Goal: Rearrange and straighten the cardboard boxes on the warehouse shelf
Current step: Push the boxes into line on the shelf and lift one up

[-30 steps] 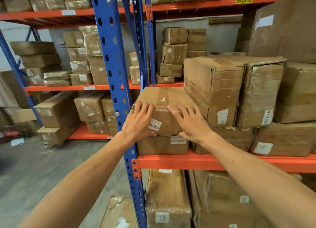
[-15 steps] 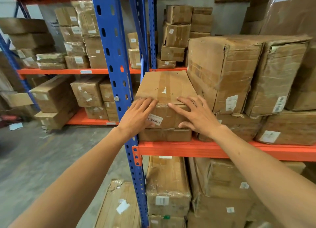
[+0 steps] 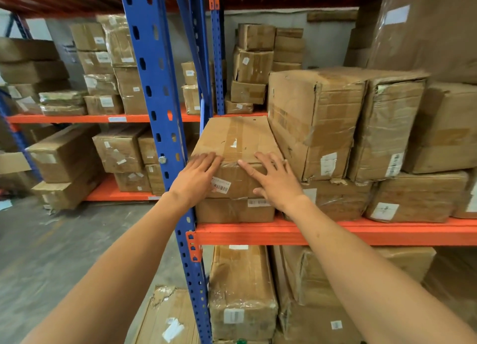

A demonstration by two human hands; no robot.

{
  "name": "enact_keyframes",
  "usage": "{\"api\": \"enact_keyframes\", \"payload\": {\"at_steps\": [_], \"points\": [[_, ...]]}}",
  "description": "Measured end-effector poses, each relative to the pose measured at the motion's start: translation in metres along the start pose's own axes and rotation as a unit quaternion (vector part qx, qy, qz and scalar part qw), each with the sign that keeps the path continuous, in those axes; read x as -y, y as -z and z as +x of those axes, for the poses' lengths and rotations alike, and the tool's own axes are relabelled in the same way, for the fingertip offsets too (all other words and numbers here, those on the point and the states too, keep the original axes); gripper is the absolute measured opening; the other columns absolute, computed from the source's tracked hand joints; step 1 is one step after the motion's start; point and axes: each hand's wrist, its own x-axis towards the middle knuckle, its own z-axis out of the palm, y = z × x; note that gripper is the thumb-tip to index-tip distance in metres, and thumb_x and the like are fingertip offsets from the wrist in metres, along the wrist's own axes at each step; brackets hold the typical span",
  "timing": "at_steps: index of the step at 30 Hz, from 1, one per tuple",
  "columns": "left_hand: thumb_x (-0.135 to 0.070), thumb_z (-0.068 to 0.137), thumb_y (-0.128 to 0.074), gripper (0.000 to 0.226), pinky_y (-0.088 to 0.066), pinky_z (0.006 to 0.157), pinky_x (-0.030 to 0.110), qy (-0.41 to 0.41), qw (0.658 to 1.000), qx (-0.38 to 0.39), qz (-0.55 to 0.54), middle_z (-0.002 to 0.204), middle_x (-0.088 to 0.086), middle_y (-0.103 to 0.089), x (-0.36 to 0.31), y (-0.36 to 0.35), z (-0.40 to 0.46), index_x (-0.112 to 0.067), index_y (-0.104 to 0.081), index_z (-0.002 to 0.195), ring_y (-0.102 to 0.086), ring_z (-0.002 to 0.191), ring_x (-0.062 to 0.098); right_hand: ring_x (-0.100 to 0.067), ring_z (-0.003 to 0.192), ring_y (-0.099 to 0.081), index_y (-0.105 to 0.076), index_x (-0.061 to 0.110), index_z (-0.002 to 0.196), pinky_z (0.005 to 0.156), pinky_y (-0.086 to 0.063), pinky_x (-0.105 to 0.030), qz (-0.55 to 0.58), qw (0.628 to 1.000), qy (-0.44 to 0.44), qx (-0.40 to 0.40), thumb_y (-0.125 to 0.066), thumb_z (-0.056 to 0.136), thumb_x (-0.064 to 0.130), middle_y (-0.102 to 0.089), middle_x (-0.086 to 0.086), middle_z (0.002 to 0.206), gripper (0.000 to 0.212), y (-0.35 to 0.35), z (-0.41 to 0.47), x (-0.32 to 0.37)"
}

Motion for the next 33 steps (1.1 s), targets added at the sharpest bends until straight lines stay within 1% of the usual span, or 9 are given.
{"api": "enact_keyframes", "payload": {"at_steps": [5,8,11,14,18,22,25,29,33], "points": [[-0.046,0.095,-0.063,0.1,-0.004,0.124,0.039,0.0,0.992,0.117,0.044,0.169,0.009,-0.004,0.005,0.024,0.008,-0.015,0.005,0.161,-0.006,0.155,0.027,-0.033,0.155,0.028,0.024,0.047,0.159,0.124,0.003,-0.064,0.056,0.998,-0.022,0.017,-0.046,0.105,0.058,0.025,-0.011,0.171,0.089,0.01,-0.023,0.008],[-0.048,0.094,-0.063,0.1,-0.029,0.116,0.045,-0.016,0.984,0.164,0.069,0.162,0.011,-0.028,-0.003,0.056,0.028,-0.015,0.003,0.161,-0.033,0.146,0.03,-0.029,0.156,0.024,0.018,0.045,0.162,0.127,-0.001,-0.059,0.181,0.978,-0.086,-0.056,-0.049,0.104,0.058,0.026,-0.006,0.171,0.09,0.01,-0.049,0.003],[-0.049,0.095,-0.06,0.104,-0.033,0.114,0.049,-0.025,0.99,0.127,0.048,0.156,0.014,-0.035,-0.022,0.093,0.055,-0.019,0.015,0.159,-0.042,0.139,0.033,-0.027,0.158,0.003,0.007,0.039,0.166,0.126,-0.013,-0.051,0.284,0.926,-0.177,-0.177,-0.056,0.101,0.056,0.013,-0.006,0.172,0.092,0.014,-0.073,-0.011],[-0.05,0.09,-0.068,0.116,-0.028,0.118,0.053,-0.05,0.996,0.059,0.033,0.166,0.018,-0.013,-0.053,0.132,0.084,-0.027,0.024,0.156,-0.028,0.148,0.036,-0.026,0.156,-0.012,-0.007,0.035,0.167,0.122,-0.024,-0.05,0.392,0.839,-0.261,-0.272,-0.063,0.099,0.054,-0.004,-0.006,0.17,0.09,0.023,-0.088,-0.032],[-0.048,0.087,-0.073,0.118,-0.024,0.118,0.06,-0.113,0.993,-0.017,0.032,0.168,0.018,0.0,-0.109,0.183,0.126,-0.042,0.024,0.153,-0.018,0.152,0.038,-0.025,0.158,-0.014,-0.008,0.043,0.165,0.122,-0.024,-0.052,0.505,0.746,-0.336,-0.275,-0.06,0.097,0.063,-0.006,0.003,0.172,0.088,0.035,-0.095,-0.065],[-0.053,0.08,-0.078,0.12,-0.025,0.116,0.066,-0.141,0.988,-0.024,0.061,0.168,0.016,0.005,-0.162,0.212,0.165,-0.048,0.016,0.155,-0.01,0.152,0.042,-0.022,0.157,-0.015,-0.014,0.048,0.164,0.122,-0.022,-0.051,0.54,0.722,-0.339,-0.269,-0.058,0.099,0.061,-0.008,0.008,0.173,0.08,0.032,-0.099,-0.086],[-0.056,0.073,-0.082,0.123,-0.027,0.115,0.063,-0.133,0.986,0.017,0.099,0.168,0.014,0.003,-0.187,0.215,0.189,-0.044,0.006,0.158,-0.009,0.151,0.045,-0.024,0.15,-0.029,-0.027,0.043,0.161,0.119,-0.032,-0.053,0.497,0.737,-0.351,-0.295,-0.06,0.099,0.055,-0.027,0.007,0.165,0.072,0.024,-0.098,-0.095],[-0.052,0.068,-0.088,0.128,-0.042,0.106,0.045,-0.153,0.982,0.038,0.106,0.158,0.013,-0.034,-0.204,0.207,0.212,-0.03,-0.004,0.161,-0.041,0.138,0.034,-0.012,0.131,-0.047,-0.038,0.038,0.155,0.103,-0.043,-0.039,0.463,0.738,-0.358,-0.336,-0.064,0.098,0.05,-0.048,0.01,0.143,0.064,0.014,-0.093,-0.107],[-0.048,0.061,-0.093,0.129,-0.05,0.099,0.05,-0.139,0.984,0.048,0.102,0.149,0.012,-0.042,-0.209,0.207,0.225,-0.023,-0.009,0.157,-0.052,0.128,0.035,-0.014,0.121,-0.056,-0.046,0.031,0.15,0.093,-0.046,-0.027,0.461,0.711,-0.374,-0.377,-0.067,0.097,0.048,-0.059,0.01,0.13,0.059,0.0,-0.083,-0.101]]}}
